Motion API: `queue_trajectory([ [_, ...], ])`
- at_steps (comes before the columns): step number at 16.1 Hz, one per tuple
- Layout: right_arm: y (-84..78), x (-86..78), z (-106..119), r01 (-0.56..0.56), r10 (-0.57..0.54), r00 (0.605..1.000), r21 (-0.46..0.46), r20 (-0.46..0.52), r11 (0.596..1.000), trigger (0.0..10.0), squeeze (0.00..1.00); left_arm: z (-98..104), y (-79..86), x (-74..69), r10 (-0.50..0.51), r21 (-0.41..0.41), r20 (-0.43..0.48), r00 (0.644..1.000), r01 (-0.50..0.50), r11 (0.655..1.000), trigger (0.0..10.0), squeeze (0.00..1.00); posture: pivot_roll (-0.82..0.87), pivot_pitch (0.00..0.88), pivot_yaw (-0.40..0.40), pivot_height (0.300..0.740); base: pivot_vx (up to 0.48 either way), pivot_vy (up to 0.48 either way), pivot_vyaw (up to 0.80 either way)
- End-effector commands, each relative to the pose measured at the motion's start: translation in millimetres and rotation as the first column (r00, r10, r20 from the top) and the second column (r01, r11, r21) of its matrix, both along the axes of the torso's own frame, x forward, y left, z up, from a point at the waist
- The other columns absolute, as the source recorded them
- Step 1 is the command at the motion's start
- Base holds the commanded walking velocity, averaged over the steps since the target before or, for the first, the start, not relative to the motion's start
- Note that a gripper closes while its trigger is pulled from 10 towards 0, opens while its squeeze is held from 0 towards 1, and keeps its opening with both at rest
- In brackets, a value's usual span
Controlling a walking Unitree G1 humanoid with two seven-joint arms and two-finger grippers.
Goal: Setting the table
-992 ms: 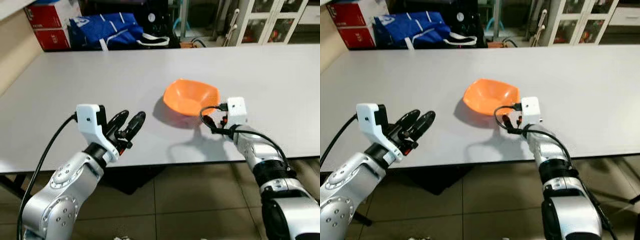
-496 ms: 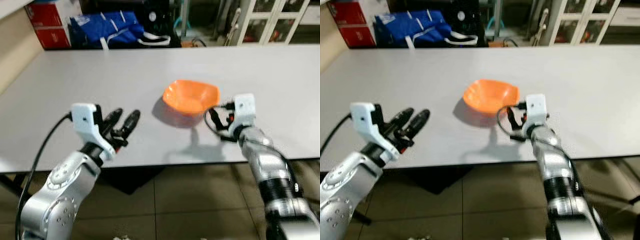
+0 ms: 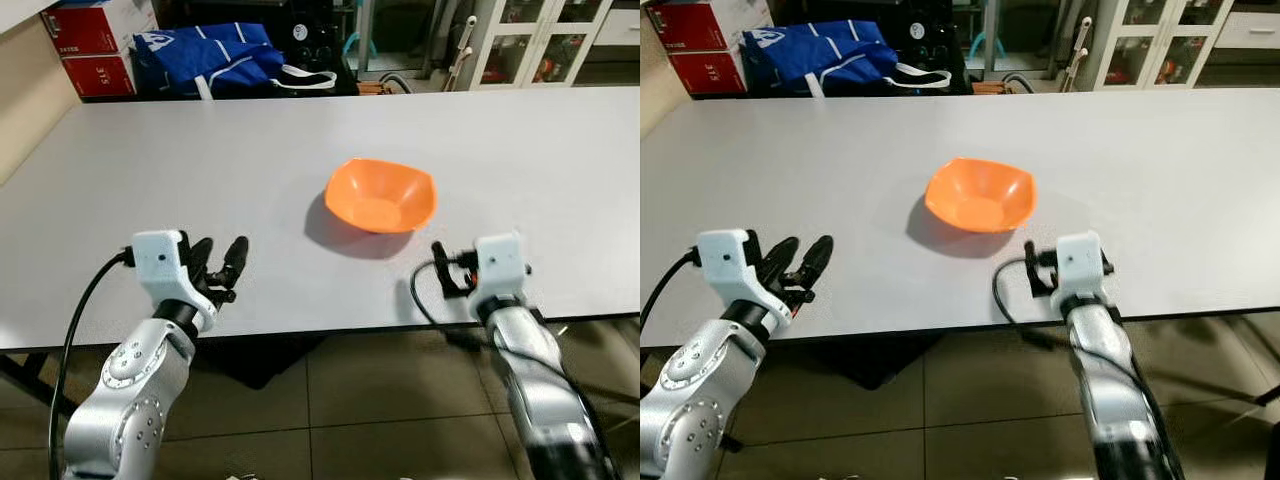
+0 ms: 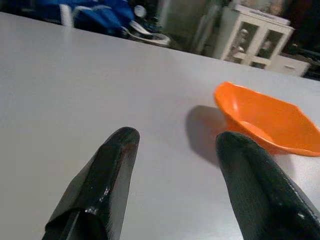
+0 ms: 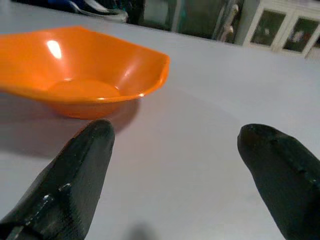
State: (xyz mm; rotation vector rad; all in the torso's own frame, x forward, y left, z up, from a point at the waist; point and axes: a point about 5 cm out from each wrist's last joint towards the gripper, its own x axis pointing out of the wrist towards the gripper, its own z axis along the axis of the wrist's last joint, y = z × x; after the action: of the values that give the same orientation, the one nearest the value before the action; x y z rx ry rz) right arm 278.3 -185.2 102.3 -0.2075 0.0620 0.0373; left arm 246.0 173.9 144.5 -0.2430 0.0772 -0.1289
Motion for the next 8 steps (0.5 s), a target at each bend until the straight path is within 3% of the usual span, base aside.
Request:
queue_trajectory([
  [1,1.8,-8.2,4,-0.022,0.022,0.999,0.015,0.033,1.000,10.0,0.00,0,11.0,-4.3,0.083,0.041,0.021,0.996,-0.083,0.996,10.0,0.00,-0.14,0.003,0.059,0.740,0.000,0.000,0.00],
  [3,1.2,-18.1,0,-0.022,0.022,0.999,0.008,0.038,1.000,10.0,0.00,0,13.5,-9.1,0.121,0.101,0.059,0.991,-0.126,0.987,10.0,0.00,-0.14,0.000,0.068,0.740,0.000,0.000,0.00],
  [6,4.8,-24.5,0,-0.072,0.069,0.995,0.044,0.078,0.996,10.0,0.00,-3,10.2,-12.2,0.101,0.212,0.112,0.989,-0.123,0.969,10.0,0.00,-0.13,0.000,0.081,0.740,0.000,0.000,0.00],
  [8,10.9,-29.8,-15,-0.128,0.120,0.991,0.130,0.065,0.983,10.0,0.00,-19,13.3,-14.6,0.062,0.364,0.143,0.988,-0.111,0.925,10.0,0.00,-0.12,0.000,0.089,0.740,0.000,0.000,0.00],
])
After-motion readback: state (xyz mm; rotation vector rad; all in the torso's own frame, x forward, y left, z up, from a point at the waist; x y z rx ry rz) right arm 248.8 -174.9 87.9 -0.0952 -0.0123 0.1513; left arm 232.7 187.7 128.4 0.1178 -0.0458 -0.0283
